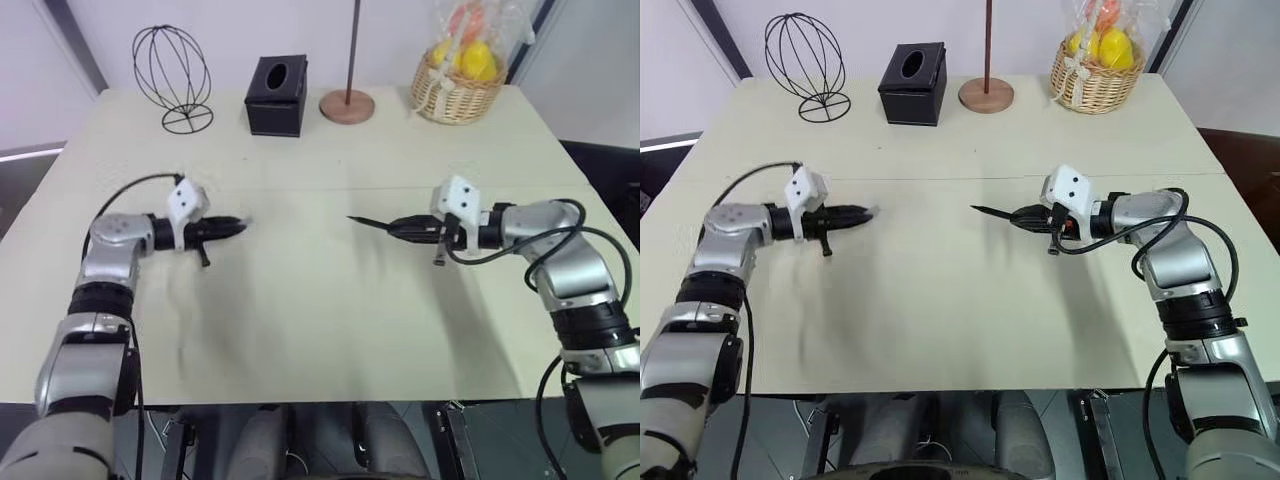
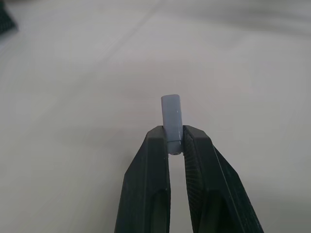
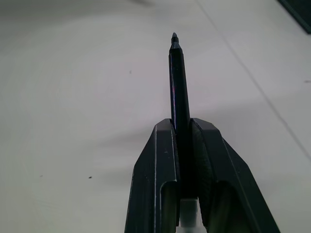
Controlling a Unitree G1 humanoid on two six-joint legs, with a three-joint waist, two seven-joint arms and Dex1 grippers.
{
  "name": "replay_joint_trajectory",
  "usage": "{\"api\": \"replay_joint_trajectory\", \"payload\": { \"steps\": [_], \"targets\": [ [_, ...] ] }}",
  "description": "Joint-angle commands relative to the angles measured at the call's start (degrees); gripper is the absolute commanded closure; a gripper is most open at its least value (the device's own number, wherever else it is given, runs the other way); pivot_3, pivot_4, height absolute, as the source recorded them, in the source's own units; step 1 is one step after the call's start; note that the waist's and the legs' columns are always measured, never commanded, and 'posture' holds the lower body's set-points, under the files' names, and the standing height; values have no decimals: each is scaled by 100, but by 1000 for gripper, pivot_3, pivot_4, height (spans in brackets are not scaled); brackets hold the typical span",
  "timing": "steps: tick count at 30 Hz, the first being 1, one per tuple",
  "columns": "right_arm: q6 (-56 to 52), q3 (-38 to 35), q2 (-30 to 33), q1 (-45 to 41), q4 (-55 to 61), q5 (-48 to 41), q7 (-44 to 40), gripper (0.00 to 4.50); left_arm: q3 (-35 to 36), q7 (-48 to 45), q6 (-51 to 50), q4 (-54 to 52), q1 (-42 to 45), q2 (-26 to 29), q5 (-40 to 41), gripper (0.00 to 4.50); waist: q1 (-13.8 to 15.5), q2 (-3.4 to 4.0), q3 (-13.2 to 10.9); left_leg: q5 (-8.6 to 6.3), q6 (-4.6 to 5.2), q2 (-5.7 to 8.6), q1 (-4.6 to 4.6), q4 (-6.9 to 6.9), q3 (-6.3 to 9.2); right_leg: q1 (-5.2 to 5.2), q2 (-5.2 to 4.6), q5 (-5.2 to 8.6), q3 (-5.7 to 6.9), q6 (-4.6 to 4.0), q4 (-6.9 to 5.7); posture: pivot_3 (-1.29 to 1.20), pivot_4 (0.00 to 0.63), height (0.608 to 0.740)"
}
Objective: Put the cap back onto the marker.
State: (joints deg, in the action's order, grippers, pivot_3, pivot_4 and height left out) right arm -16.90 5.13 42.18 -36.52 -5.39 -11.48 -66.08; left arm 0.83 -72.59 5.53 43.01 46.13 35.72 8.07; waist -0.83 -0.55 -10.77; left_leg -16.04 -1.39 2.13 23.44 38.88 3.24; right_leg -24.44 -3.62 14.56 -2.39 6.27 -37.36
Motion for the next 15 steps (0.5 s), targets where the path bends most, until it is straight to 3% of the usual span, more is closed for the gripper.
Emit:
{"api": "replay_joint_trajectory", "payload": {
  "steps": [1,15],
  "targets": [
    [160,-71,98,-197,20,7,-65,4500,-46,-256,-166,-553,165,132,125,4443,-4,0,0,0,0,0,0,0,0,0,1,0,0,0,0,0,150,740],
    [202,314,-126,-601,31,131,-272,4500,-614,-637,186,-897,759,-371,-21,4443,-3,0,0,0,0,1,0,4,-1,0,2,0,0,0,0,0,150,740]
  ]
}}
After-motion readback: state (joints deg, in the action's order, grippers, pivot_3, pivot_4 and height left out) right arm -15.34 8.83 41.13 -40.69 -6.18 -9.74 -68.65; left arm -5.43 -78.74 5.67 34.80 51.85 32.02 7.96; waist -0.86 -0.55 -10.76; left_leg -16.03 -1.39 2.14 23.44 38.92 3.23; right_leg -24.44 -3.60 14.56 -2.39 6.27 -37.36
